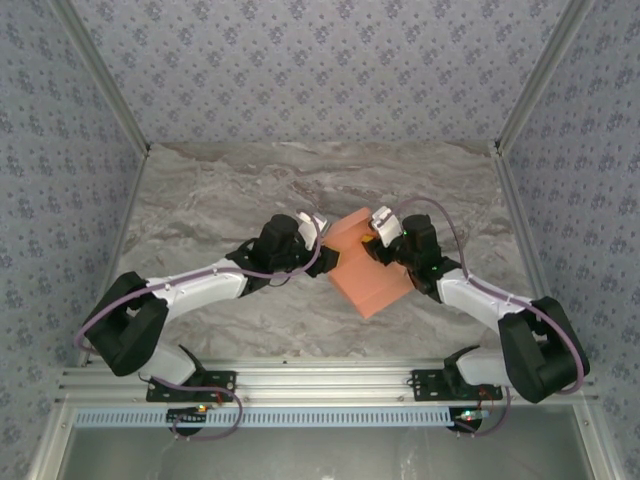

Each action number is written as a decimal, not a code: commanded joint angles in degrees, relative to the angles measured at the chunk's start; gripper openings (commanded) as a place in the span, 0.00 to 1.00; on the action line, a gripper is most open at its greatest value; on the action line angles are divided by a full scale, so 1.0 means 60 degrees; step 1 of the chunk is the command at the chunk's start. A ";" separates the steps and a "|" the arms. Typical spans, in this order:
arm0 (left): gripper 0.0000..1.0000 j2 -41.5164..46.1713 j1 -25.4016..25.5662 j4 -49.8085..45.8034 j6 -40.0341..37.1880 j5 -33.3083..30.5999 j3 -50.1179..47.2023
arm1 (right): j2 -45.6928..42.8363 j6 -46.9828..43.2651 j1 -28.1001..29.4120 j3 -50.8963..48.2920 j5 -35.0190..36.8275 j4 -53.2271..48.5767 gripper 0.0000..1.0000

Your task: Fold the paper box

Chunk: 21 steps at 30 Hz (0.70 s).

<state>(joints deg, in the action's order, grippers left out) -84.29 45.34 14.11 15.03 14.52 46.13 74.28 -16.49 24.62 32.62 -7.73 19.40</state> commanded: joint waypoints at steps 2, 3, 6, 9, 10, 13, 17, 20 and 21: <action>0.14 0.0164 0.0198 0.0304 0.0123 0.0157 0.0212 | 0.0213 0.0368 0.0167 0.0114 0.0619 0.0671 0.42; 0.14 0.0153 0.0248 0.0272 0.0119 0.0157 0.0261 | 0.0256 0.0361 0.0232 0.0129 0.0856 0.0766 0.41; 0.14 0.0093 0.0327 0.0219 0.0170 0.0150 0.0381 | 0.0495 0.0199 0.0512 0.0217 0.2074 0.1054 0.35; 0.14 0.0107 0.0351 0.0276 0.0350 0.0209 0.0399 | 0.0758 0.0096 0.0739 0.0196 0.3799 0.1527 0.33; 0.14 0.0128 0.0352 0.0333 0.0432 0.0275 0.0412 | 0.0825 0.0124 0.0773 0.0127 0.4356 0.1787 0.33; 0.14 0.0119 0.0403 0.0448 0.0548 0.0347 0.0423 | 0.0865 0.0525 0.0804 -0.0111 0.5306 0.2391 0.33; 0.14 0.0019 0.0454 0.0431 0.0584 0.0309 0.0500 | 0.0756 0.0753 0.0846 -0.0305 0.5300 0.2713 0.38; 0.13 -0.0158 0.0445 0.0270 0.0561 -0.0035 0.0536 | 0.0260 0.0348 0.0862 -0.0381 0.3282 0.2461 0.46; 0.13 -0.0203 0.0427 0.0160 0.0545 -0.0154 0.0577 | 0.0031 0.0249 0.0847 -0.0411 0.2510 0.2311 0.47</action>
<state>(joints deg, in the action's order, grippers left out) -84.82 46.81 16.03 17.69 12.32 47.55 77.52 -13.76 30.57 30.94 12.95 33.06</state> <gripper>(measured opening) 0.420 0.464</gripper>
